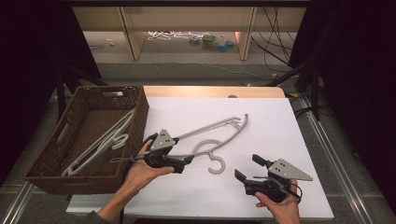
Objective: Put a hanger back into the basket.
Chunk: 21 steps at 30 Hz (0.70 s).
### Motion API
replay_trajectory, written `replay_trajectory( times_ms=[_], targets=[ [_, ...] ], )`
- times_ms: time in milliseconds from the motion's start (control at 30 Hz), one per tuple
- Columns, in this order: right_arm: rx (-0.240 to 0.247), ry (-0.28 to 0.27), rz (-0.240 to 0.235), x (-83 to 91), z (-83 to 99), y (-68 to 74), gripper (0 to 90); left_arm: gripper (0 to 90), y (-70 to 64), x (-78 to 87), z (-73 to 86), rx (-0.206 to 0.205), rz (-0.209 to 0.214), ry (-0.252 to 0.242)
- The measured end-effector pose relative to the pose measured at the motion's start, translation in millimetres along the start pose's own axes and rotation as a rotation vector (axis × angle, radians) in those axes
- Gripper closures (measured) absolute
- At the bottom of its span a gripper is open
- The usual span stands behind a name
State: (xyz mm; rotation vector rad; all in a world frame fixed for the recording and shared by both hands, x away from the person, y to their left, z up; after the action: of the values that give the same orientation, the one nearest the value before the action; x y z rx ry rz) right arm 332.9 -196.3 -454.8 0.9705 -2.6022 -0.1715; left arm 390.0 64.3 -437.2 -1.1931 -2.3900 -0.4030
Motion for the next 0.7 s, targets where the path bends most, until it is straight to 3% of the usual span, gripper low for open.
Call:
replay_trajectory(
  times_ms=[67, 133, 167, 267, 333, 433, 467, 700],
  targets=[
    [-0.002, -0.001, 0.000, 0.3, 0.1, 0.9, 15.6, 19.3, -0.1, -1.7, 0.7, 0.017, 0.005, -0.026],
    [0.002, 0.001, -0.001, 1.2, 0.1, 0.7, 15.6, 20.7, -0.5, -1.6, 1.3, 0.088, 0.022, -0.075],
    [0.001, -0.009, 0.003, 1.0, -0.2, 0.2, 15.6, 21.0, 0.2, -1.5, 2.1, 0.095, 0.029, -0.096],
    [-0.006, -0.015, 0.007, 1.4, -0.3, -2.0, 15.6, 20.7, 3.0, -1.0, 7.6, 0.059, -0.006, -0.091],
    [-0.013, -0.007, 0.009, 2.1, 0.2, -1.8, 15.6, 20.2, 2.4, -2.4, 10.6, 0.080, 0.003, -0.088],
    [0.003, 0.016, 0.020, 3.9, 1.1, -1.9, 15.6, 19.5, 2.7, -5.1, 13.5, 0.050, -0.005, -0.064],
    [-0.006, -0.009, 0.009, 1.5, 0.6, -0.7, 15.6, 19.1, 1.5, -6.0, 13.7, 0.057, -0.002, -0.062],
    [0.003, 0.007, 0.021, 3.9, 0.7, -2.5, 15.6, 18.5, 1.8, -12.6, 15.4, 0.054, 0.024, -0.023]
  ],
)
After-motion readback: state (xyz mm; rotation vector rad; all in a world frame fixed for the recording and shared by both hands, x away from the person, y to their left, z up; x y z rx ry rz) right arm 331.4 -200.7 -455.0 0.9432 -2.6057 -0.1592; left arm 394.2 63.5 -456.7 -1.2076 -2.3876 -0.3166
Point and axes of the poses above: each handheld gripper's, and its own axes: x roughly backward along the jaws, z roughly out of its underside, y roughly to its left, the point moved 6 cm from there along -x, roughly forward along the jaws, and after that the axes turned 6 degrees about -x, right-handed, at the moved point
